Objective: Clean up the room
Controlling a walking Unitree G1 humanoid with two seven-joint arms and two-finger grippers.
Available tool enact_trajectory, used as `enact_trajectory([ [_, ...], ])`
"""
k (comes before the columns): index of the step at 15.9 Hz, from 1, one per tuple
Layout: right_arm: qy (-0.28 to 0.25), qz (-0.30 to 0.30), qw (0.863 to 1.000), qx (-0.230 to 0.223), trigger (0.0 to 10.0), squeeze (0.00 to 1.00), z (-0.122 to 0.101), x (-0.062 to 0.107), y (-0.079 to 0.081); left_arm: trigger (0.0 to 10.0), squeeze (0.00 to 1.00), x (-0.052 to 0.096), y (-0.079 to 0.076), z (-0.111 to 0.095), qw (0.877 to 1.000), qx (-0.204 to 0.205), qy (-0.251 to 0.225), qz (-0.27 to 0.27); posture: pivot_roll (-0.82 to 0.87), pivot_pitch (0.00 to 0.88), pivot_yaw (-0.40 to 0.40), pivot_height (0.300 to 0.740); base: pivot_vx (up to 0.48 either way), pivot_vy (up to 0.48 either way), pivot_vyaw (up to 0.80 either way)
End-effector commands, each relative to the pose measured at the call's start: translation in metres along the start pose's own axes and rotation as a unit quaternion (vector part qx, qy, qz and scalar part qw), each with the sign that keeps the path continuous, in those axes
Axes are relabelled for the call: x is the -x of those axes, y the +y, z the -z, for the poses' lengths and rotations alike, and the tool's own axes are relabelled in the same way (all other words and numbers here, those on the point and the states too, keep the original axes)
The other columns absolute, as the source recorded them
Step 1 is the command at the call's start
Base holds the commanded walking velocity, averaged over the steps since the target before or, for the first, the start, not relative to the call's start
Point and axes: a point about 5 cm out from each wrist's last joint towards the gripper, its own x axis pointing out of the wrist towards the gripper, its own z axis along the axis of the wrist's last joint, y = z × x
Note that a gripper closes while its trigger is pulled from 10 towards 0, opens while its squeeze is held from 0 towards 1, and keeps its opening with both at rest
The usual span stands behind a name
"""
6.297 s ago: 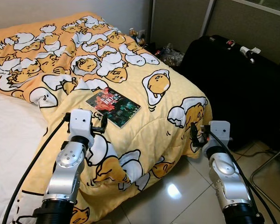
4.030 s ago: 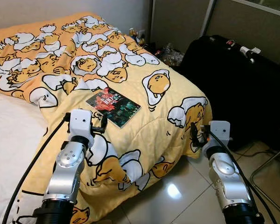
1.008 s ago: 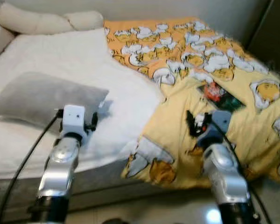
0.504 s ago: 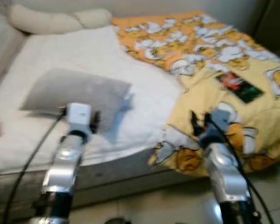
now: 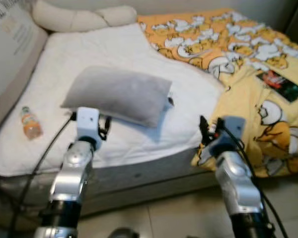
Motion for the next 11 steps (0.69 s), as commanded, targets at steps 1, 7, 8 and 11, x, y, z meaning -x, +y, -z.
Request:
enact_trajectory([
  [1, -0.030, -0.015, 0.999, 0.009, 10.0, 1.00, -0.0108, -0.0034, 0.0088, 10.0, 1.00, -0.0001, 0.0087, -0.0035, 1.000, -0.004, -0.003, -0.013, 0.04, 0.000, 0.028, 0.740, 0.000, 0.480, 0.00],
  [7, -0.021, -0.012, 0.998, 0.051, 10.0, 1.00, -0.0099, -0.0081, 0.0029, 10.0, 1.00, -0.0008, 0.0089, -0.0071, 0.999, -0.026, -0.020, -0.018, 0.04, 0.000, 0.014, 0.740, 0.000, 0.372, 0.00],
  [8, -0.012, -0.009, 0.999, 0.045, 10.0, 1.00, -0.0081, -0.0083, 0.0020, 10.0, 0.89, -0.0004, 0.0083, -0.0074, 0.999, -0.037, -0.023, -0.021, 0.04, 0.000, 0.013, 0.740, 0.000, 0.000, 0.00],
  [11, -0.008, -0.025, 0.999, 0.035, 10.0, 1.00, -0.0067, -0.0077, 0.0045, 10.0, 0.90, 0.0005, 0.0048, -0.0069, 0.998, -0.047, -0.029, -0.008, 0.04, 0.000, 0.013, 0.740, 0.000, 0.000, 0.00],
])
